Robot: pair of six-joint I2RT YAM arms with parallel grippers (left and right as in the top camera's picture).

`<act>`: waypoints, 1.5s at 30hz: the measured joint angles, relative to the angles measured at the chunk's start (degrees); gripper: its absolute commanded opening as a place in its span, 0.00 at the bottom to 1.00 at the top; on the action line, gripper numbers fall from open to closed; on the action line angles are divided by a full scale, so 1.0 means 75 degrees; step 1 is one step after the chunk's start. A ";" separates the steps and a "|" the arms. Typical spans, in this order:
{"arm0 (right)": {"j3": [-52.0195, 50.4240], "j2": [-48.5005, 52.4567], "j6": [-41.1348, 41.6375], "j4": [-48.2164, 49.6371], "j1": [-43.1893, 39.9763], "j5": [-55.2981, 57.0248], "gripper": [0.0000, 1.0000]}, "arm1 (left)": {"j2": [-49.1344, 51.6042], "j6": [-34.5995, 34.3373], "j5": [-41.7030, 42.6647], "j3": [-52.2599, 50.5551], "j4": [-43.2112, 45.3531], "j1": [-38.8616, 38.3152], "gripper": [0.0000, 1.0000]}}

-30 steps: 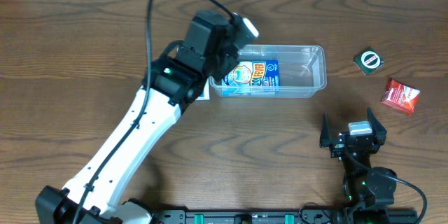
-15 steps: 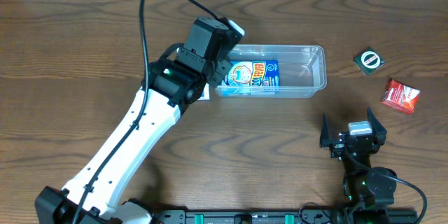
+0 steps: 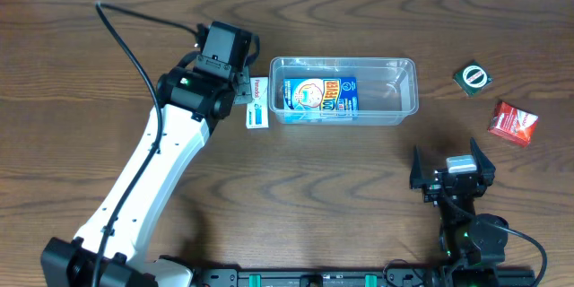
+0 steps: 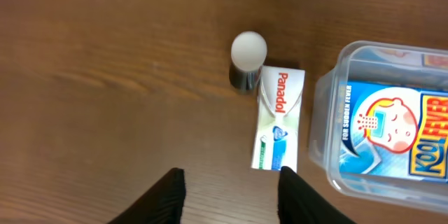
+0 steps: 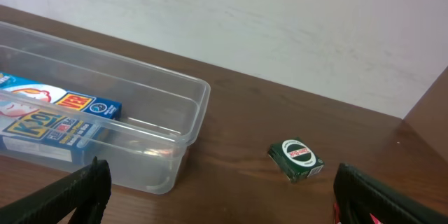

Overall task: Pack container
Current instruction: 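Move the left gripper to the white Panadol box and grasp it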

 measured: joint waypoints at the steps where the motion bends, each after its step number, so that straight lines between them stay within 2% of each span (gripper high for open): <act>1: 0.0000 0.0000 0.0003 0.0000 0.0000 0.0000 0.99 | 0.0073 -0.0131 0.0090 -0.0038 0.0070 -0.0003 0.47; 2: 0.0000 0.0000 0.0003 0.0000 0.0000 0.0000 0.99 | 0.0146 -0.0204 0.0187 -0.0050 0.0160 -0.0003 0.47; 3: 0.0000 0.0000 0.0003 0.0000 0.0000 0.0000 0.99 | 0.0227 -0.0259 0.0274 -0.0058 0.0271 -0.0006 0.43; 4: 0.0000 0.0000 0.0003 0.0000 0.0000 0.0000 0.99 | 0.0350 -0.0344 0.0408 -0.0061 0.0425 -0.0006 0.32; 6: 0.0000 0.0000 0.0003 0.0000 0.0000 -0.0003 0.99 | 0.0562 -0.0469 0.0554 -0.0064 0.0644 -0.0009 0.23; 13: 0.0000 0.0000 0.0003 0.0000 0.0000 -0.0003 0.99 | 0.1507 -0.0600 0.0857 -0.0064 0.1070 -0.0012 0.07; 20: 0.0000 0.0000 0.0003 0.0000 0.0000 -0.0003 0.99 | 0.2235 -0.0740 0.1174 -0.0099 0.1294 -0.0122 0.06; 28: 0.0000 0.0000 0.0000 0.0000 0.0000 -0.0003 0.99 | 0.2273 -0.0752 0.1460 -0.0108 0.1547 -0.0545 0.06; 38: 0.0000 0.0000 0.0003 0.0000 0.0000 0.0000 0.99 | 0.2273 -0.0335 0.1399 -0.0108 0.1475 -0.0659 0.06; 40: 0.0000 0.0000 0.0000 0.0000 0.0000 0.0000 0.99 | 0.2273 -0.0318 0.1343 -0.0108 0.1440 -0.0609 0.07; 41: 0.0000 0.0000 0.0000 0.0000 0.0000 0.0000 0.99 | 0.2273 -0.0306 0.1317 -0.0108 0.1437 -0.0568 0.13; 42: 0.0000 0.0000 0.0003 0.0000 0.0000 0.0000 0.99 | 0.2273 -0.0242 0.1288 -0.0108 0.1437 -0.0533 0.24; 44: 0.0000 0.0000 0.0003 0.0000 0.0000 -0.0003 0.99 | 0.2273 -0.0096 0.1233 -0.0108 0.1428 -0.0478 0.53; 45: 0.0000 0.0000 0.0000 0.0000 0.0000 0.0000 0.99 | 0.2273 -0.0026 0.1221 -0.0108 0.1422 -0.0463 0.61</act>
